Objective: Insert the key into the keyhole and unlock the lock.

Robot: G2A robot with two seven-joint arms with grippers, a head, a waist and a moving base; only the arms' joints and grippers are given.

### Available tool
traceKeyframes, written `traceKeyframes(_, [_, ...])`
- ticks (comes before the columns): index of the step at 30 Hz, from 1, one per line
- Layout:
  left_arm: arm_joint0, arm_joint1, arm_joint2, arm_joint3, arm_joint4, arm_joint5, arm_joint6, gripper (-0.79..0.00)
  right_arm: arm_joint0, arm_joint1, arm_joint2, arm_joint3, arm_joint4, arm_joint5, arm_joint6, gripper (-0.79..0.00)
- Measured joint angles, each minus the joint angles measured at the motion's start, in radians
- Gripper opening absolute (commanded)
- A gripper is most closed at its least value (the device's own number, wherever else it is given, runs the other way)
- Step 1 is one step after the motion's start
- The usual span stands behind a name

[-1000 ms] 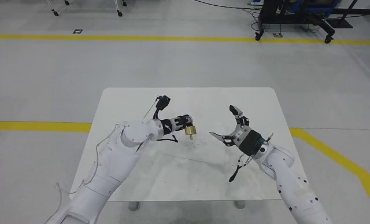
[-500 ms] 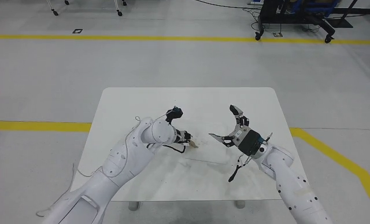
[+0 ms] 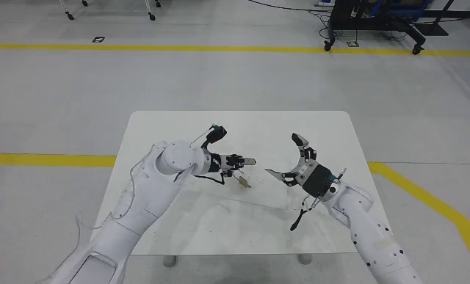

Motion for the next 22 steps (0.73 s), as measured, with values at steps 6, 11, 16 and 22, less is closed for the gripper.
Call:
traceKeyframes(6, [0.131, 0.04, -0.181, -0.131, -0.061, -0.126, 0.135, 0.0, -0.001, -0.001, -0.005, -0.007, 0.005, 0.004, 0.009, 0.0])
traceKeyframes(11, [0.239, 0.06, -0.278, -0.249, -0.041, -0.195, 0.251, 0.0, 0.001, 0.0, 0.019, 0.011, 0.053, 0.029, -0.056, 0.0])
traceKeyframes(16, [0.296, 0.065, -0.333, -0.279, -0.148, -0.225, 0.26, 0.0, -0.022, 0.001, 0.098, 0.029, 0.187, 0.073, -0.161, -0.001])
traceKeyframes(22, [0.295, 0.063, -0.339, -0.268, -0.288, -0.225, 0.213, 0.0, -0.023, 0.001, 0.108, 0.031, 0.213, 0.074, -0.174, -0.001])
